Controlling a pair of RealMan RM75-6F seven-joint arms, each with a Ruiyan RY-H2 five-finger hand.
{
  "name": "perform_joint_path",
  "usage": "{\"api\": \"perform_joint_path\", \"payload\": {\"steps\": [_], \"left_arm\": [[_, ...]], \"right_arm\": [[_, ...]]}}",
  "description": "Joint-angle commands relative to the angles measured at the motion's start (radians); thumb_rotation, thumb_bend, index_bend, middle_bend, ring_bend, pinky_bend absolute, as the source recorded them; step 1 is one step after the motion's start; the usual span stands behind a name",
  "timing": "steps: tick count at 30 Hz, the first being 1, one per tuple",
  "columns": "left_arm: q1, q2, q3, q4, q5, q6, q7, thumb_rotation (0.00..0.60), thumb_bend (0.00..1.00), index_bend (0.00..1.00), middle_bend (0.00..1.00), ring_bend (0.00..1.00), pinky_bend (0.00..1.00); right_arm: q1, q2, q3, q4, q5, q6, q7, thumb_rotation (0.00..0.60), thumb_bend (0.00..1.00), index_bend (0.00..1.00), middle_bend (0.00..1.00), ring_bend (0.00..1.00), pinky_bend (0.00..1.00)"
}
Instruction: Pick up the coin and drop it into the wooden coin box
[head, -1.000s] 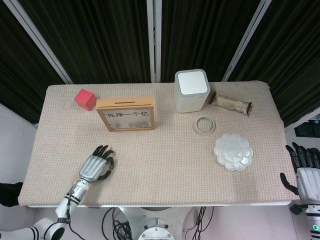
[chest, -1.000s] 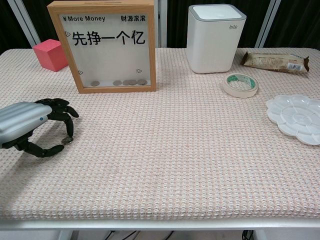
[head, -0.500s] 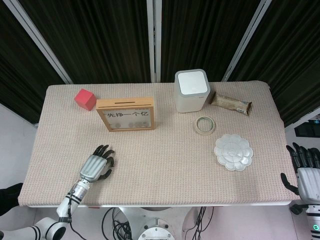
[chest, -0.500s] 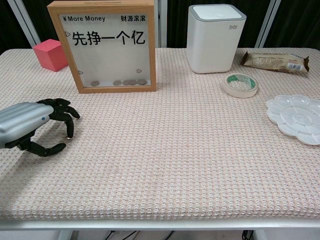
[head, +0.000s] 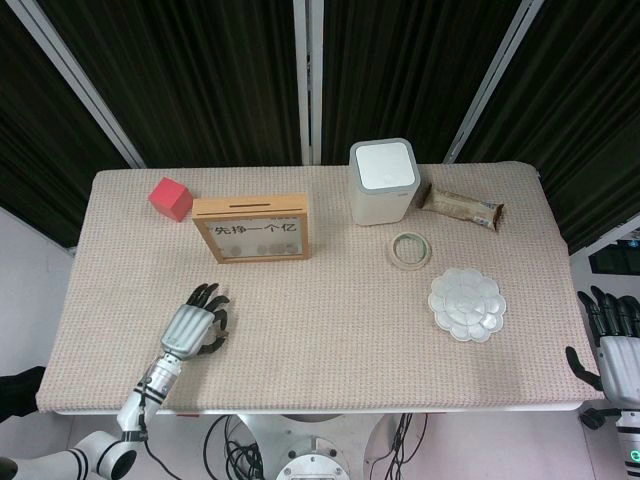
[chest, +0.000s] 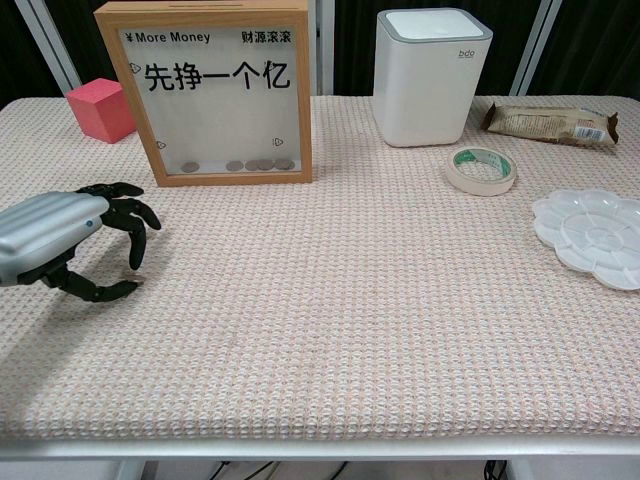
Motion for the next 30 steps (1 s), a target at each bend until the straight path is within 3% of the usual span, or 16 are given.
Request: {"api": "perform_joint_path", "payload": {"steps": [1, 22, 26, 30], "left_arm": [[-0.002, -0.001, -0.003, 0.002, -0.005, -0.003, 0.000, 0.600, 0.32, 0.57, 0.23, 0.04, 0.09], [-0.010, 0.012, -0.005, -0.023, -0.021, -0.016, 0.012, 0.600, 0.41, 0.60, 0.24, 0.04, 0.09], [-0.004, 0.038, -0.004, -0.069, -0.016, 0.002, 0.019, 0.600, 0.42, 0.61, 0.24, 0.04, 0.09], [0.028, 0.118, 0.010, -0.191, 0.008, 0.066, 0.025, 0.600, 0.41, 0.61, 0.25, 0.04, 0.09]], "right_arm": [[0.001, 0.000, -0.001, 0.000, -0.003, -0.001, 0.000, 0.600, 0.31, 0.00, 0.00, 0.00, 0.00], [0.001, 0.001, 0.000, 0.005, -0.001, -0.005, 0.010, 0.600, 0.31, 0.00, 0.00, 0.00, 0.00], [0.001, 0.003, 0.002, 0.006, -0.002, -0.003, 0.015, 0.600, 0.31, 0.00, 0.00, 0.00, 0.00], [0.000, 0.010, 0.005, 0.001, -0.005, 0.006, 0.022, 0.600, 0.31, 0.00, 0.00, 0.00, 0.00]]}}
